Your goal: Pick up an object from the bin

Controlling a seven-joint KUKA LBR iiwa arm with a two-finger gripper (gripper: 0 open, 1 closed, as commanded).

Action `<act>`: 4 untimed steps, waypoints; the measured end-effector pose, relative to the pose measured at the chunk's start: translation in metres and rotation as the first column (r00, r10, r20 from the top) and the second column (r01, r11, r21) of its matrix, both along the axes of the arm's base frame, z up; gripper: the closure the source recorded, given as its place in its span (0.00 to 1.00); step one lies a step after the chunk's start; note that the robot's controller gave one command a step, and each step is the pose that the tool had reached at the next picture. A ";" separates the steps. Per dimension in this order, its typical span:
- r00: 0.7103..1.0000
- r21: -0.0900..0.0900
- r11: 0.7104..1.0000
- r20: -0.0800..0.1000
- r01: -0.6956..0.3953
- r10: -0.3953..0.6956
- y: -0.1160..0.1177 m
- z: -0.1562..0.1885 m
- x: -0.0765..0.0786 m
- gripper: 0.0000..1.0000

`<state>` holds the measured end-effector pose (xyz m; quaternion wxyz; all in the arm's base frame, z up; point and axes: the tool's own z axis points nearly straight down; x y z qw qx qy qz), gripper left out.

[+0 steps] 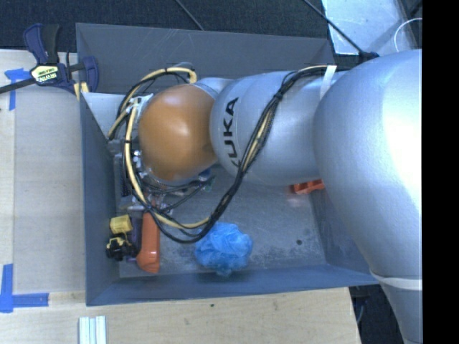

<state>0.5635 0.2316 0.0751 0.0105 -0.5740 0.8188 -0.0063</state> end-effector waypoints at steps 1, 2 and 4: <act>1.000 -0.002 1.000 -0.005 0.001 -0.001 -0.001 0.012 -0.002 1.00; 1.000 0.002 1.000 -0.005 0.002 -0.002 0.000 0.043 -0.003 1.00; 1.000 0.005 1.000 -0.002 0.002 -0.002 0.001 0.104 -0.002 1.00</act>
Offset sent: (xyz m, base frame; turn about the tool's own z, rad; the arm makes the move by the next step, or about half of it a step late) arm -0.0012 -0.0007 0.0773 0.0003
